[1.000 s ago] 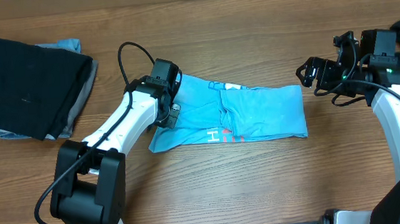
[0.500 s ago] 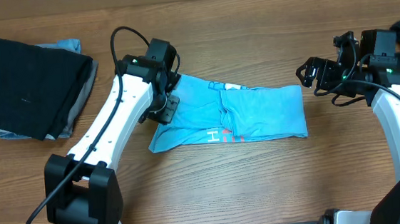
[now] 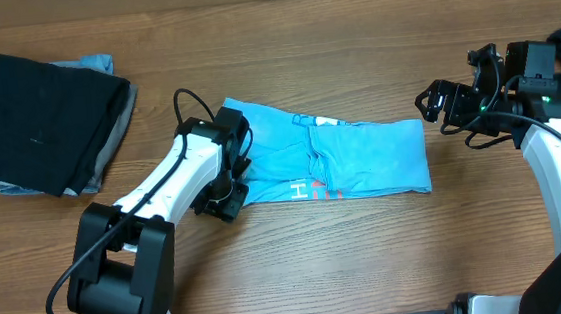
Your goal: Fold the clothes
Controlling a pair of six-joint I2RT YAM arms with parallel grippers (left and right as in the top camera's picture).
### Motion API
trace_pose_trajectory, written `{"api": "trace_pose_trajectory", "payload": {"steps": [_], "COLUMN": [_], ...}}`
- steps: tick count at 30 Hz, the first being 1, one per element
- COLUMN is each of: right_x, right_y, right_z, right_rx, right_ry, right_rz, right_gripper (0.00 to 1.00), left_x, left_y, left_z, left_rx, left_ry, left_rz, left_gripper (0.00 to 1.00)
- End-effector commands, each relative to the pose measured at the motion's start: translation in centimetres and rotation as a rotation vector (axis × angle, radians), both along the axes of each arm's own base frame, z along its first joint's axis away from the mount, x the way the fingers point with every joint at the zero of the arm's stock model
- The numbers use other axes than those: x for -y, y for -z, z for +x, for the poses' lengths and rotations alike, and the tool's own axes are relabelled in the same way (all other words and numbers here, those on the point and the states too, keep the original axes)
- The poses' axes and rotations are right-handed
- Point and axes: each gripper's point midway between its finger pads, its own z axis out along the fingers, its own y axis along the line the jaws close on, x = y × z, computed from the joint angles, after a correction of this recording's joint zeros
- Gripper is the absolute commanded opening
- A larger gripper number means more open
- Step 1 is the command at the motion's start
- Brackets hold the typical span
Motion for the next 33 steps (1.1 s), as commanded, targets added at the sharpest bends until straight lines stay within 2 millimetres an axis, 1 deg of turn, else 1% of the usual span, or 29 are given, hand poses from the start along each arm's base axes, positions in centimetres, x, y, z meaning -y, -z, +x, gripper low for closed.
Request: {"api": "trace_pose_trajectory", "payload": {"steps": [1, 6, 7, 8, 10, 11, 14, 17, 19, 23, 28, 30, 33], "right_x": [0.2, 0.2, 0.2, 0.2, 0.2, 0.2, 0.2, 0.2, 0.2, 0.2, 0.2, 0.2, 0.2], "right_y": [-1.1, -1.1, -1.1, -1.1, -1.1, -1.1, -1.1, -1.1, -1.1, -1.1, -1.1, -1.1, -1.1], "right_z": [0.4, 0.4, 0.4, 0.4, 0.4, 0.4, 0.4, 0.4, 0.4, 0.4, 0.4, 0.4, 0.4], "right_rx": [0.031, 0.031, 0.031, 0.031, 0.031, 0.031, 0.031, 0.031, 0.031, 0.031, 0.031, 0.031, 0.031], "right_ry": [0.007, 0.007, 0.007, 0.007, 0.007, 0.007, 0.007, 0.007, 0.007, 0.007, 0.007, 0.007, 0.007], "right_rz": [-0.007, -0.007, -0.007, -0.007, -0.007, -0.007, -0.007, -0.007, -0.007, -0.007, -0.007, -0.007, -0.007], "right_gripper": [1.00, 1.00, 1.00, 1.00, 1.00, 1.00, 1.00, 1.00, 1.00, 1.00, 1.00, 1.00, 1.00], "left_x": [-0.1, 0.0, 0.0, -0.1, -0.1, -0.2, -0.1, 0.0, -0.2, -0.6, -0.2, 0.0, 0.3], "left_y": [0.5, 1.3, 1.4, 1.5, 1.4, 1.4, 1.2, 1.0, 1.0, 0.9, 0.9, 0.3, -1.2], "left_z": [0.6, 0.8, 0.8, 0.7, 0.3, 0.4, 0.7, 1.7, 2.6, 3.8, 4.9, 5.4, 6.1], "left_rx": [0.048, 0.069, 0.068, 0.065, 0.052, 0.053, 0.063, 0.099, 0.139, 0.192, 0.235, 0.251, 0.257], "left_ry": [-0.004, -0.005, -0.005, -0.005, -0.005, -0.004, -0.005, -0.006, -0.004, -0.002, -0.004, -0.005, -0.005], "left_rz": [0.011, 0.003, 0.004, 0.004, 0.007, 0.009, 0.007, 0.006, 0.023, 0.053, 0.036, 0.030, 0.027], "left_gripper": [0.47, 0.44, 0.43, 0.39, 0.21, 0.05, 0.04, 0.04, 0.05, 0.05, 0.04, 0.04, 0.04]}}
